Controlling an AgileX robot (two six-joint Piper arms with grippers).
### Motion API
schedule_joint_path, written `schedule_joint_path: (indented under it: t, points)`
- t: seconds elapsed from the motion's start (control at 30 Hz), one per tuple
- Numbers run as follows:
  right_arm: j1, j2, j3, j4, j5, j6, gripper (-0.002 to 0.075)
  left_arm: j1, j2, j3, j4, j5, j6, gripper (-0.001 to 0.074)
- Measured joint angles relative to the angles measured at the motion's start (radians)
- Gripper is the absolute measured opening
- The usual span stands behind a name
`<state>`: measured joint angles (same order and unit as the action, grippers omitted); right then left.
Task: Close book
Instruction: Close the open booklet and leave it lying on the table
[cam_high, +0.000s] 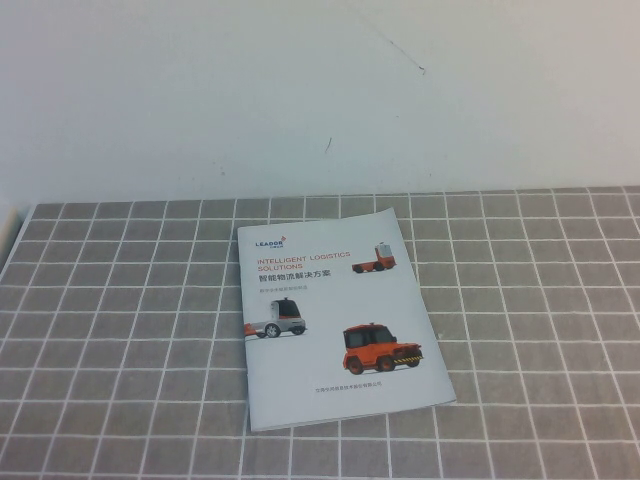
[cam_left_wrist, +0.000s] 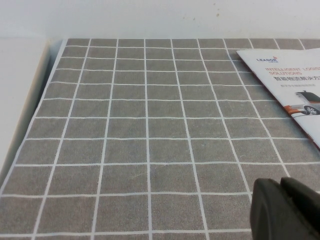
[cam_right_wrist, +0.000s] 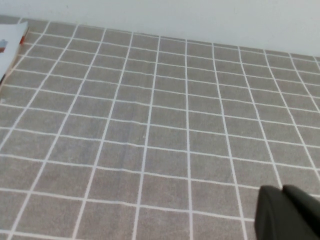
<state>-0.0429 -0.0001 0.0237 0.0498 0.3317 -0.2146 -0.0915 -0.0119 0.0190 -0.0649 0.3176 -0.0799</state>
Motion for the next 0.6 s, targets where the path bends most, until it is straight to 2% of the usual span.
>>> schedule_joint_path:
  t: [0.6]
  points:
    - [0.000, -0.010, 0.000, 0.000, 0.002, 0.004, -0.0002, 0.000, 0.000, 0.000, 0.000, 0.000, 0.000, -0.0003]
